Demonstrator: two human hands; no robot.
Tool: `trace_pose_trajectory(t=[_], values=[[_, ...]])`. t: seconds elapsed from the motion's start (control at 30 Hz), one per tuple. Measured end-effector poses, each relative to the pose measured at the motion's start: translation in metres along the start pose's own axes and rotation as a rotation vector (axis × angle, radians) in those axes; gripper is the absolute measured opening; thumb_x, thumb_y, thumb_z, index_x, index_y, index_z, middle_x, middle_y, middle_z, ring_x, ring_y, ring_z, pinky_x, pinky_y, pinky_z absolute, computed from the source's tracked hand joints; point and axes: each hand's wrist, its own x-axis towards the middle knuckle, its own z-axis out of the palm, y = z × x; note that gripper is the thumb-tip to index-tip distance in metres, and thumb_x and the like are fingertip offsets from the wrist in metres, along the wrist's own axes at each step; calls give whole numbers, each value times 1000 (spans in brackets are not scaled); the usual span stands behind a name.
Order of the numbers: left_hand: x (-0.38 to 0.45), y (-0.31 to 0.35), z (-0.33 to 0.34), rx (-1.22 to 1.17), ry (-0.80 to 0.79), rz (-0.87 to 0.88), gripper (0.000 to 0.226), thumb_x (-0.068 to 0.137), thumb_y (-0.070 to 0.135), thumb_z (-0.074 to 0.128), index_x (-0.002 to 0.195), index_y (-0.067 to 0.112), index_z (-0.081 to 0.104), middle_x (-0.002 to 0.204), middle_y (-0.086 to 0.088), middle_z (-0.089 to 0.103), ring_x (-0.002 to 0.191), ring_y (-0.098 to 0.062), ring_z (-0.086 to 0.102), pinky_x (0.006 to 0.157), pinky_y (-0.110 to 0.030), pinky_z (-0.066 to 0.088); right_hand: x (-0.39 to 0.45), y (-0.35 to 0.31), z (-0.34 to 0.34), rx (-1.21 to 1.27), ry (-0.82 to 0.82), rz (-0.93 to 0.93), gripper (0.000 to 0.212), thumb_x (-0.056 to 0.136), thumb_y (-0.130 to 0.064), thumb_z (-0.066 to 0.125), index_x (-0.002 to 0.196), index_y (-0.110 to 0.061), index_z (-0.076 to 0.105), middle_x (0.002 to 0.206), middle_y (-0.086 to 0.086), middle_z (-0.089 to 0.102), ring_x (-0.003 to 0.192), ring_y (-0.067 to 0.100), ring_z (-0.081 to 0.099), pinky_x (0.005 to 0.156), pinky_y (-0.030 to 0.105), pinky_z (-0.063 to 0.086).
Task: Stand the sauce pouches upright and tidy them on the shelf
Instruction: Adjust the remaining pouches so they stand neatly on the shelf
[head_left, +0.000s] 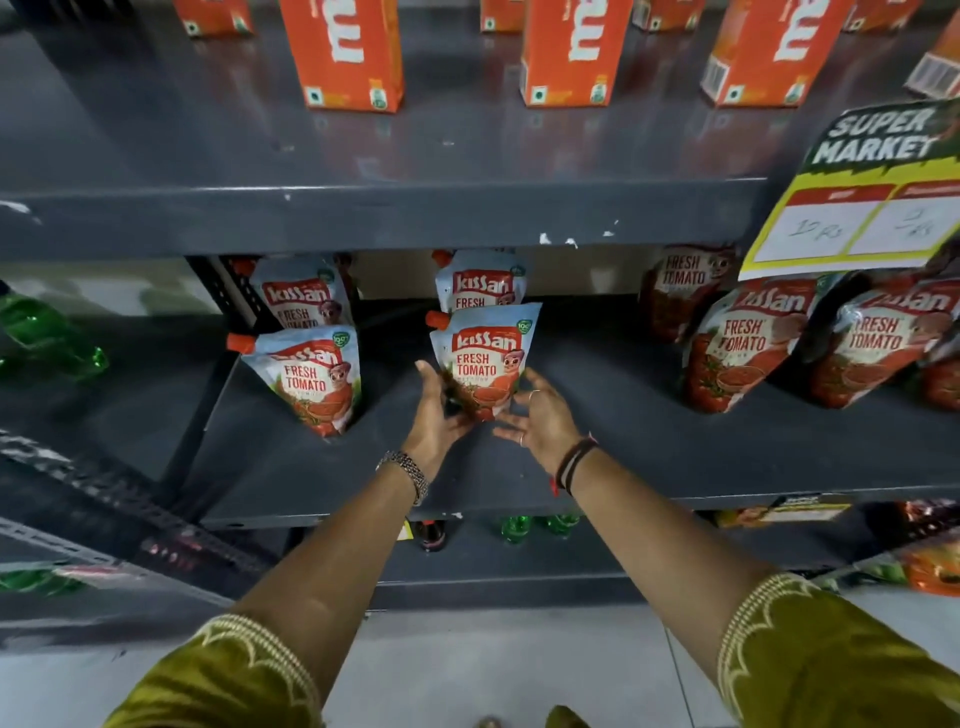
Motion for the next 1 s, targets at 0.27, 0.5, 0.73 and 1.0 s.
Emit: trace_pose_trajectory(t=[0.27, 0.5, 0.73, 1.0], values=[[-17, -21, -47, 38, 260, 90, 65, 96, 52, 16, 143, 11, 36, 153, -13, 34, 132, -37, 44, 106, -43, 39, -7, 21, 3, -102, -11, 115, 36, 97, -7, 33, 129, -1, 48, 140, 22, 49, 128, 34, 49, 97, 40, 46], [-54, -6, -119, 53, 658, 331, 49, 99, 39, 29, 117, 1, 54, 112, -15, 62, 104, -25, 59, 94, -37, 49, -15, 47, 73, -119, -216, 97, 40, 97, 2, 25, 130, 0, 46, 140, 21, 49, 128, 35, 50, 96, 37, 45], [-49, 35, -157, 44, 477, 145, 69, 92, 61, 15, 149, 22, 23, 155, -3, 29, 134, -31, 42, 108, -45, 36, -29, 49, 143, 5, -288, 81, 46, 97, -6, 30, 142, -15, 34, 147, 16, 39, 132, 38, 43, 107, 46, 39], [-44, 39, -147, -32, 322, 164, 73, 91, 63, 7, 147, 22, 27, 155, -6, 30, 138, -35, 35, 115, -48, 28, -19, 53, 166, 25, -237, 68, 48, 94, -3, 31, 139, -18, 39, 135, 24, 52, 95, 27, 51, 97, 43, 45]])
